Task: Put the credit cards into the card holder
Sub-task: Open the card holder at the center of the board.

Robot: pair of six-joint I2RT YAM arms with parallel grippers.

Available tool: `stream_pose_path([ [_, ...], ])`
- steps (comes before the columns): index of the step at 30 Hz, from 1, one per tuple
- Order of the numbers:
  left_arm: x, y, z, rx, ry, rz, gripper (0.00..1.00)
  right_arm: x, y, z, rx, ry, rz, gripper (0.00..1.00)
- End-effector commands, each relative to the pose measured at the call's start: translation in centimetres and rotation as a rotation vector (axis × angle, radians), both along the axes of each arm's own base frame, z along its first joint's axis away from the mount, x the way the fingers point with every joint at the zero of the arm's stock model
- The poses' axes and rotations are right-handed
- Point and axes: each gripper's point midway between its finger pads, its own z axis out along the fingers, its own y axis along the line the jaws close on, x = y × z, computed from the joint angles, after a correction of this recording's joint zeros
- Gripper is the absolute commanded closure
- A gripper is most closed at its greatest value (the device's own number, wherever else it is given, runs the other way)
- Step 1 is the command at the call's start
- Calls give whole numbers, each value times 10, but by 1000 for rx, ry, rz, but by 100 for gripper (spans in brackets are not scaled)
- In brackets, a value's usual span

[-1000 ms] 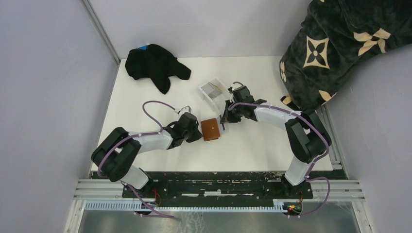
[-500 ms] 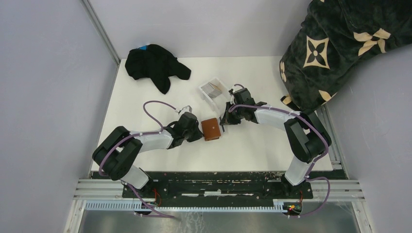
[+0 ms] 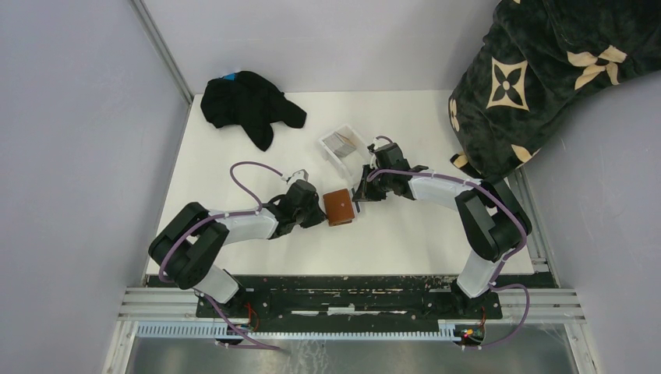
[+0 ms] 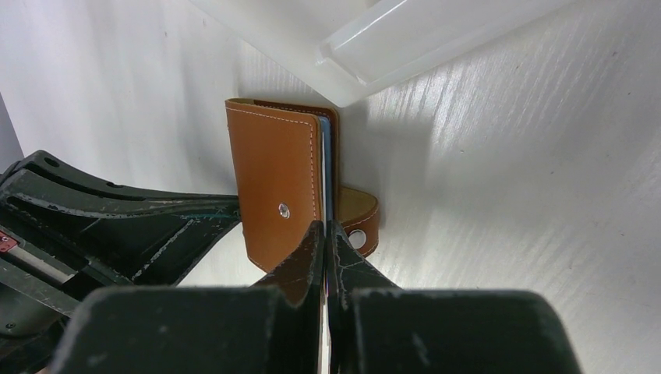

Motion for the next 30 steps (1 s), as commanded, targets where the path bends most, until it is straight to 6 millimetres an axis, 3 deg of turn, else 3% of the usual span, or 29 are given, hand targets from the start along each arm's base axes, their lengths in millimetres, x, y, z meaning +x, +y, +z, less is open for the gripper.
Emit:
stream_pose_path([
  [1, -2, 4, -8, 35, 10, -26, 97, 3, 0, 2, 4, -32, 18, 99],
  [23, -10, 9, -18, 49, 38, -30, 97, -4, 8, -6, 73, 0, 27, 99],
  [30, -14, 12, -20, 58, 43, -31, 97, -8, 0, -12, 34, -10, 26, 99],
])
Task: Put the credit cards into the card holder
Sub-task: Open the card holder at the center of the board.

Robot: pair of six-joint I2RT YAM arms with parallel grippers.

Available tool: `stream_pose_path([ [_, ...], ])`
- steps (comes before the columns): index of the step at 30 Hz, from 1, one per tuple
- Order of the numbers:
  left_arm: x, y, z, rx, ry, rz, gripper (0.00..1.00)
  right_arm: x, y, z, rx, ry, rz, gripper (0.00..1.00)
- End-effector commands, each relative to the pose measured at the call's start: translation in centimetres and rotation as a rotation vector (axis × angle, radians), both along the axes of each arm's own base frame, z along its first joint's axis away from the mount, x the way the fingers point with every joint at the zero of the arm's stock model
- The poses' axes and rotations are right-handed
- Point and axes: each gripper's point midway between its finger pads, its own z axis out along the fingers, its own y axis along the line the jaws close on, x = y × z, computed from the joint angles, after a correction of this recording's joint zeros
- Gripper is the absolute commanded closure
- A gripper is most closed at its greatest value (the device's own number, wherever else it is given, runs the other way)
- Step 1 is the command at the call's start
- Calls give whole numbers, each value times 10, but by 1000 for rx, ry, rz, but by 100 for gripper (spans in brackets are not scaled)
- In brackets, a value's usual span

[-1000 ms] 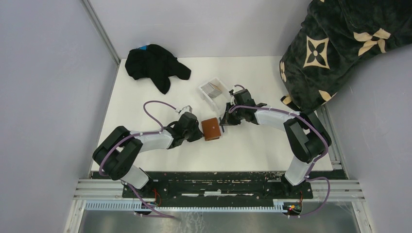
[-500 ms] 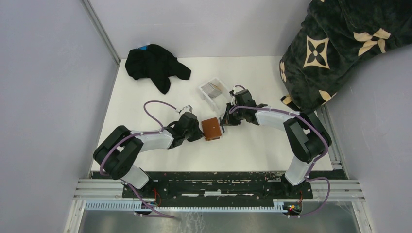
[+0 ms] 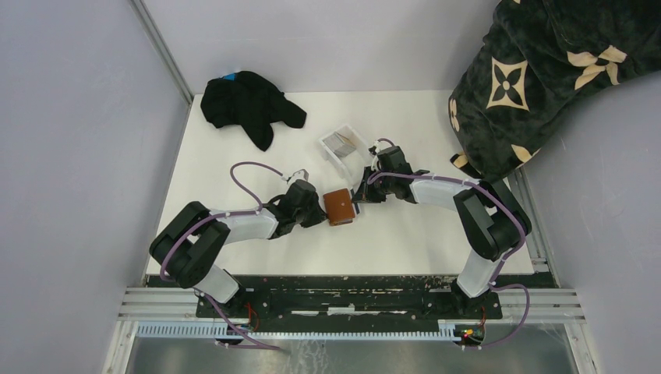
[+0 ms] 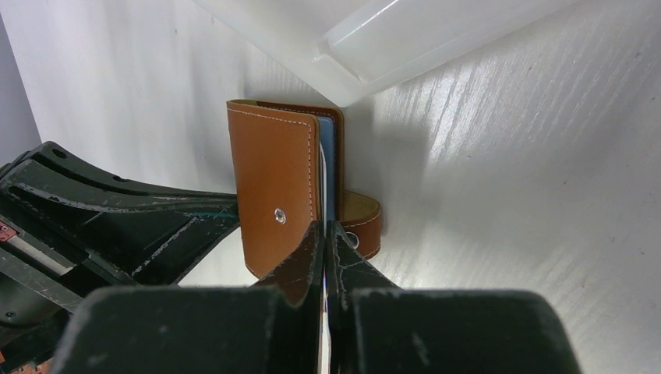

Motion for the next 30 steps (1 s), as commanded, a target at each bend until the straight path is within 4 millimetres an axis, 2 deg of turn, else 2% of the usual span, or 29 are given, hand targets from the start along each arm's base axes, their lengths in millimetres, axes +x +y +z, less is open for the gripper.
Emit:
stream_pose_path([
  [1, -14, 15, -18, 76, 44, -24, 97, -4, -6, -6, -32, -10, 10, 99],
  [9, -14, 15, -18, 78, 45, -27, 97, 2, -13, 9, -73, -62, 14, 99],
  [30, -12, 15, -19, 91, 43, -35, 97, 8, -13, 13, -79, -77, 12, 99],
])
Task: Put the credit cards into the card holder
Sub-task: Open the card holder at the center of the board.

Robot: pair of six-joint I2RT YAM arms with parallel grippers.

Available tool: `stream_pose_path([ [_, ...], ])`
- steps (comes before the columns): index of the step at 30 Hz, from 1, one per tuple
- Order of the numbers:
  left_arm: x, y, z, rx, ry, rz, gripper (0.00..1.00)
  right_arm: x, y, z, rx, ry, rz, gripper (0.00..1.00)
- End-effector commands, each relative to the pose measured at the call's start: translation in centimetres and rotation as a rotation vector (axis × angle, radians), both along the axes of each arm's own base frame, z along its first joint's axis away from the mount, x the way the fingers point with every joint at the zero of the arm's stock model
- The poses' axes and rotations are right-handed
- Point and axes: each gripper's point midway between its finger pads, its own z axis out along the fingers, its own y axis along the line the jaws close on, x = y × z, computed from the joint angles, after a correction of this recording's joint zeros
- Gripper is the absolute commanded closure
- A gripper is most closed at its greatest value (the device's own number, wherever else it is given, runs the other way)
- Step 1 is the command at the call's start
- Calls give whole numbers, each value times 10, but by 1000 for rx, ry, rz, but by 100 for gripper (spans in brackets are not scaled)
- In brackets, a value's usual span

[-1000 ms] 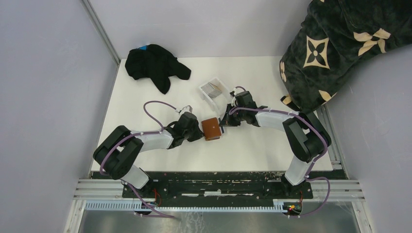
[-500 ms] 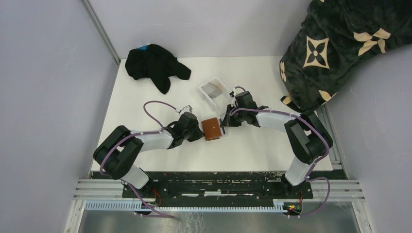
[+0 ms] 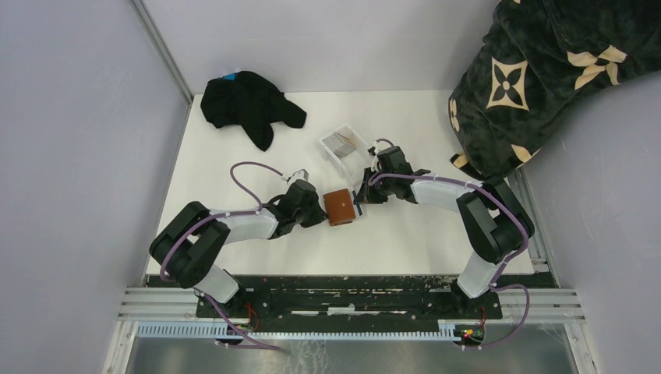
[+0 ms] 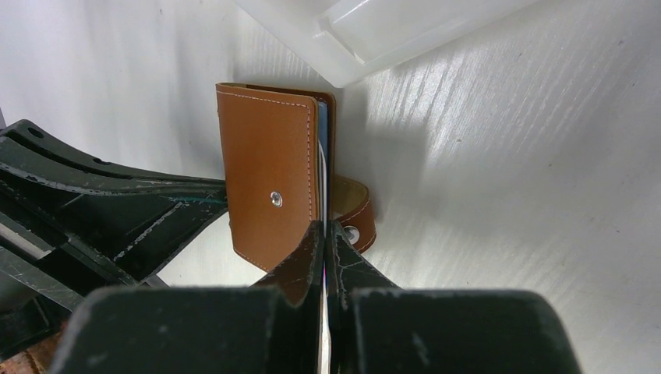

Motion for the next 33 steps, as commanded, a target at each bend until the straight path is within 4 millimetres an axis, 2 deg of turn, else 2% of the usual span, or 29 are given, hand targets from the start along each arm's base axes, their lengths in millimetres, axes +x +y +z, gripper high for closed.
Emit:
stream_pose_path([
  [1, -12, 15, -19, 94, 43, -35, 97, 11, -3, 13, -21, -52, -6, 99],
  [15, -15, 13, -23, 86, 55, -40, 97, 6, -2, 0, -16, -25, -1, 99],
  [33, -18, 16, -25, 91, 61, -36, 97, 12, -5, 12, -33, -70, -1, 99],
])
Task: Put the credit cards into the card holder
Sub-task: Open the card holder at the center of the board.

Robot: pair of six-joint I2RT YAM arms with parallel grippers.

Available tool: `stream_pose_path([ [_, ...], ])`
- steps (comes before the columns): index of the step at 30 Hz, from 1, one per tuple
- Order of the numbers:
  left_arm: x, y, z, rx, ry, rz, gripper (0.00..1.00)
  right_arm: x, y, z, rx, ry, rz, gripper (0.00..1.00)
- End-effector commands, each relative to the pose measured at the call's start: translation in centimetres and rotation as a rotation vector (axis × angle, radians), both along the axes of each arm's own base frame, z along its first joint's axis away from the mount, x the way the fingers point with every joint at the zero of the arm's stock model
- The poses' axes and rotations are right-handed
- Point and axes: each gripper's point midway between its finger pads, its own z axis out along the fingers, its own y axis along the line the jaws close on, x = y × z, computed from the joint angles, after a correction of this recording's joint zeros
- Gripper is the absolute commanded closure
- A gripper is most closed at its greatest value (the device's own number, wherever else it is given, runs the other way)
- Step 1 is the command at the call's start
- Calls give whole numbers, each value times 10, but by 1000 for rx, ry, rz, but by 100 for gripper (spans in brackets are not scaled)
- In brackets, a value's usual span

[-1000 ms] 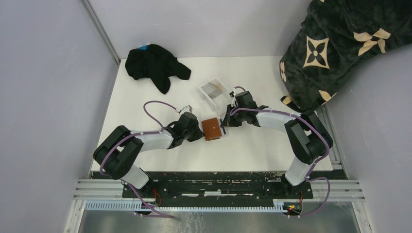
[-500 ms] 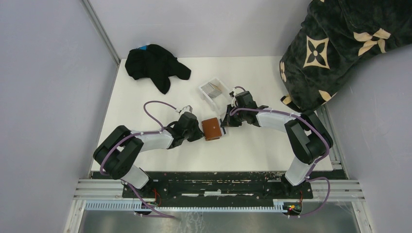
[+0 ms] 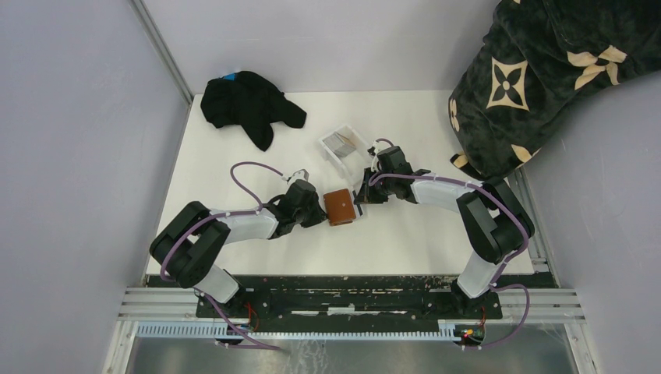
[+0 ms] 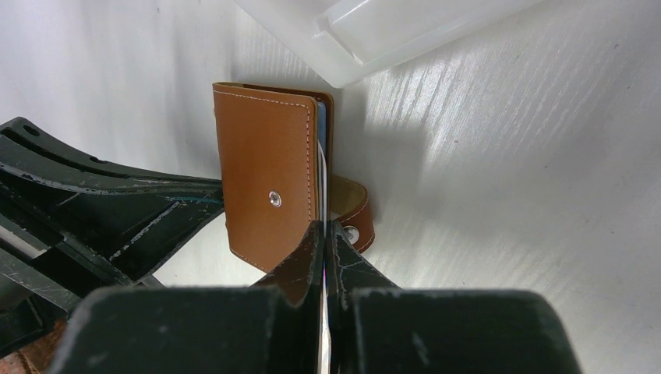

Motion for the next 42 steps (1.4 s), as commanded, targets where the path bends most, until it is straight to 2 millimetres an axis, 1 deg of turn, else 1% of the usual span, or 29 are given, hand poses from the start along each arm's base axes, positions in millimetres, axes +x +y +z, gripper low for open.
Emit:
stream_pose_path([
  [1, -17, 17, -25, 93, 60, -34, 97, 12, -4, 13, -23, -62, -9, 99],
  [4, -17, 17, -24, 94, 59, -34, 97, 12, -4, 14, -24, -68, -11, 99],
  [12, -19, 15, -26, 91, 69, -40, 97, 8, -4, 4, -14, -43, -14, 99],
  [17, -21, 16, -27, 88, 75, -40, 97, 4, 0, -3, 12, -16, -24, 99],
  [26, -23, 16, -29, 86, 80, -47, 97, -1, 9, -9, 50, 15, -25, 99],
  [29, -24, 17, -30, 88, 81, -48, 97, -2, 8, -10, 47, 15, -27, 99],
  [37, -25, 18, -30, 98, 79, -50, 97, 4, -10, 5, -63, -64, -19, 99],
  [42, -25, 19, -30, 102, 78, -55, 97, 6, -12, 10, -67, -79, -27, 99],
])
